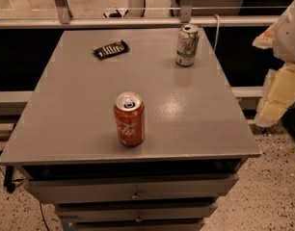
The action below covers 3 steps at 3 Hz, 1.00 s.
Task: Pick rxbar chocolate
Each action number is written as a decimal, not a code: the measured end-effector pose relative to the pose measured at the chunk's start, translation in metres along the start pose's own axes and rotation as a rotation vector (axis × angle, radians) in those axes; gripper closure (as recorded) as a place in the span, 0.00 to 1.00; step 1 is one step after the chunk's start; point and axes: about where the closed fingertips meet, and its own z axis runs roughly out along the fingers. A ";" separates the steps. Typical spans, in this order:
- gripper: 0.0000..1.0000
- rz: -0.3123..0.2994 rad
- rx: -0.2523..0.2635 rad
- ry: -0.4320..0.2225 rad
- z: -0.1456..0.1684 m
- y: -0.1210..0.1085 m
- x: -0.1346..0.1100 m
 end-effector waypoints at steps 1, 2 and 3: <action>0.00 0.000 0.000 0.000 0.000 0.000 0.000; 0.00 -0.005 0.009 -0.034 0.002 -0.006 -0.005; 0.00 -0.044 0.020 -0.146 0.021 -0.034 -0.028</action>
Offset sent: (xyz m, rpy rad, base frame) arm 0.0183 0.0058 -0.0050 0.0683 -0.0213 0.0276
